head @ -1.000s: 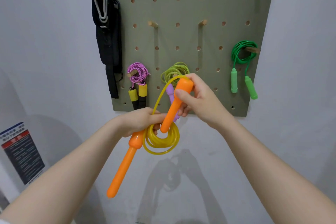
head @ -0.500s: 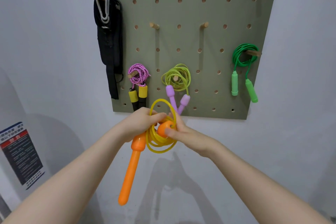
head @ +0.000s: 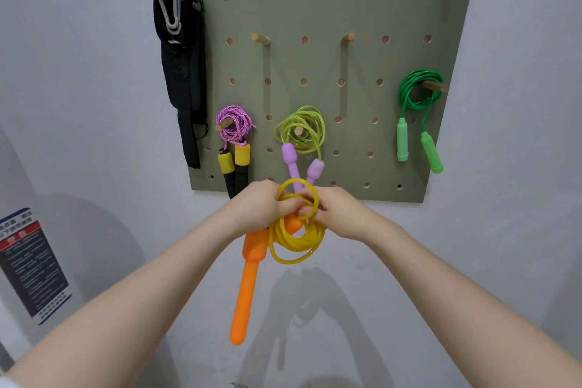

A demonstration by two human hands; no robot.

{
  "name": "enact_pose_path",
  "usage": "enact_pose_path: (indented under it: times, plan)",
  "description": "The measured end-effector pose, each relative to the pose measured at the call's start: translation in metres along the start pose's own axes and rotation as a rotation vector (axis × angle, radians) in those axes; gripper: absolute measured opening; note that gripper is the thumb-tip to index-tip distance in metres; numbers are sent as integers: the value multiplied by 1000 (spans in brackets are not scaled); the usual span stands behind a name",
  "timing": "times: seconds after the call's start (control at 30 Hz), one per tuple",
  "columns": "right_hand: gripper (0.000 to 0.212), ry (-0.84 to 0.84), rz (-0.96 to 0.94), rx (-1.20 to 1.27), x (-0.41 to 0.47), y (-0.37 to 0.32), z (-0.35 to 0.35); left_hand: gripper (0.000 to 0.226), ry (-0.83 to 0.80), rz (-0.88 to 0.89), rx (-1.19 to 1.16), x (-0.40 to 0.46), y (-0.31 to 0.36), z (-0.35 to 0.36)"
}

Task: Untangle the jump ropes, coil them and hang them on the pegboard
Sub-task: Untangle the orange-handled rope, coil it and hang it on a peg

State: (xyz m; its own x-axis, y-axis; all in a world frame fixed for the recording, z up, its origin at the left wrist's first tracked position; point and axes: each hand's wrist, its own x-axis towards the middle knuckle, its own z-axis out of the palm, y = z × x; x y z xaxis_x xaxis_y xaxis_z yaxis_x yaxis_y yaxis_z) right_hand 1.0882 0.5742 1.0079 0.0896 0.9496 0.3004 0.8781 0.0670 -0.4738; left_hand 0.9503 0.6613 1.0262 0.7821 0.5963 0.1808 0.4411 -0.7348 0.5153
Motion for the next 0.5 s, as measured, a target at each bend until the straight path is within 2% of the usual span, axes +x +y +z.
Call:
enact_pose_path:
  times: [0.07,0.1,0.2,0.27,0.37,0.4,0.47,0.5]
  plan:
    - [21,-54,50,-81,-4,-3,3,49,-21,-16,-14,0,-1,6]
    - [22,-75,86,61,-6,-1,3,48,-34,-21,-58,-1,-1,7]
    - [38,-207,198,813,-21,3,-6,40,-72,7,-275,-5,1,4]
    - [38,-229,218,943,-28,5,-8,35,-101,27,-411,-7,4,2]
    - [15,-30,257,713,-27,-1,6,25,-114,60,-393,-12,12,6]
    - [7,74,280,511,-25,-2,13,23,-107,72,-317,-12,14,9]
    - [9,198,303,-21,-22,0,19,24,-89,88,-178,-12,15,15]
    - [12,161,280,-56,-22,1,18,22,-88,77,-158,-13,15,17]
